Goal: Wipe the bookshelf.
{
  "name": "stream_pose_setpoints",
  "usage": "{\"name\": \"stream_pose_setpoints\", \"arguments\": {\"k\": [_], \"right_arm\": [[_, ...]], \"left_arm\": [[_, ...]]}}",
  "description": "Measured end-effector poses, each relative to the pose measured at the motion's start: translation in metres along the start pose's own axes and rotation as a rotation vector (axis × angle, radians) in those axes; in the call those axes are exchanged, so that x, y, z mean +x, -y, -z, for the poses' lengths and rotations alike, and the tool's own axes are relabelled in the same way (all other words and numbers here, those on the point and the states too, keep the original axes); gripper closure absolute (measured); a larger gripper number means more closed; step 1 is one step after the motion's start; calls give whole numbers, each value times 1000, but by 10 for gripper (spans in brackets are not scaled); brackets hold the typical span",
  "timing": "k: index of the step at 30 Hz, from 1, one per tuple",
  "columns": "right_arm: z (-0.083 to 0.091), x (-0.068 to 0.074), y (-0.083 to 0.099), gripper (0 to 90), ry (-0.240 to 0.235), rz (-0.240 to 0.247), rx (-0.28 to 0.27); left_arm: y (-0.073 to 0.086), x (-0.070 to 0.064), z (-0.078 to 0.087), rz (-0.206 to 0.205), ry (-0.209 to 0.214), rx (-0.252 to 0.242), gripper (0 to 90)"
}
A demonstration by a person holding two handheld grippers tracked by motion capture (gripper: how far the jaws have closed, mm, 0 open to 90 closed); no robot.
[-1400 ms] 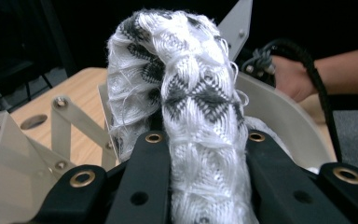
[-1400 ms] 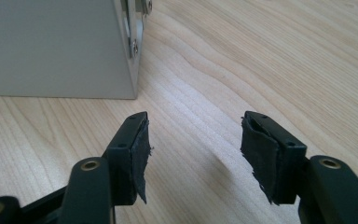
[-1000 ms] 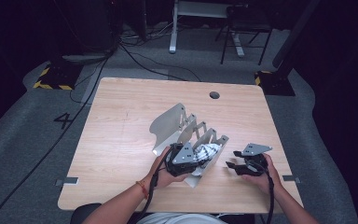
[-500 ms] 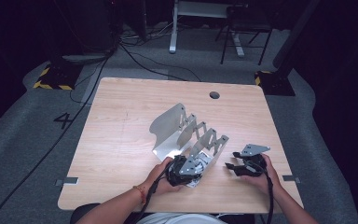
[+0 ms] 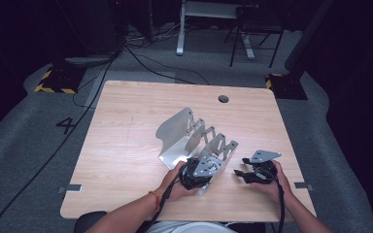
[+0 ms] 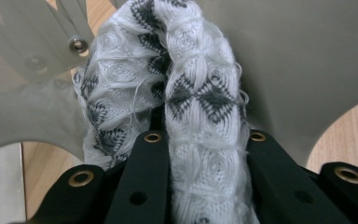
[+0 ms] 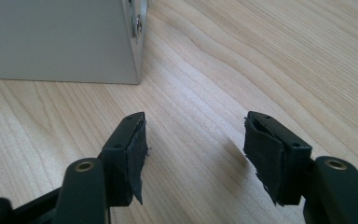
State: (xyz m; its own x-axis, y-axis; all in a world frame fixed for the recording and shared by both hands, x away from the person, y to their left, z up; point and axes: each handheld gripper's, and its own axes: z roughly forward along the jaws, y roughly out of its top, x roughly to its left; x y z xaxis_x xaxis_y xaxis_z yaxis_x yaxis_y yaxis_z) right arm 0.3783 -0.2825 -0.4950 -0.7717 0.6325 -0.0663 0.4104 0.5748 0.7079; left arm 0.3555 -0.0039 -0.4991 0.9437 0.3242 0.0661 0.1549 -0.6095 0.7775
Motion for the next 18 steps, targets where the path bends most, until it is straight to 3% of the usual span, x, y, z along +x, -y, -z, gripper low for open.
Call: {"name": "stream_pose_setpoints", "arguments": {"k": [5, 11, 18], "right_arm": [[0, -1, 0, 391, 1, -5, -1], [1, -3, 2, 384, -11, -26, -49], [-5, -8, 6, 335, -23, -46, -63]], "left_arm": [[4, 1, 3, 28, 39, 38, 798], [18, -4, 21, -4, 87, 55, 799], [32, -10, 39, 12, 107, 60, 796]]}}
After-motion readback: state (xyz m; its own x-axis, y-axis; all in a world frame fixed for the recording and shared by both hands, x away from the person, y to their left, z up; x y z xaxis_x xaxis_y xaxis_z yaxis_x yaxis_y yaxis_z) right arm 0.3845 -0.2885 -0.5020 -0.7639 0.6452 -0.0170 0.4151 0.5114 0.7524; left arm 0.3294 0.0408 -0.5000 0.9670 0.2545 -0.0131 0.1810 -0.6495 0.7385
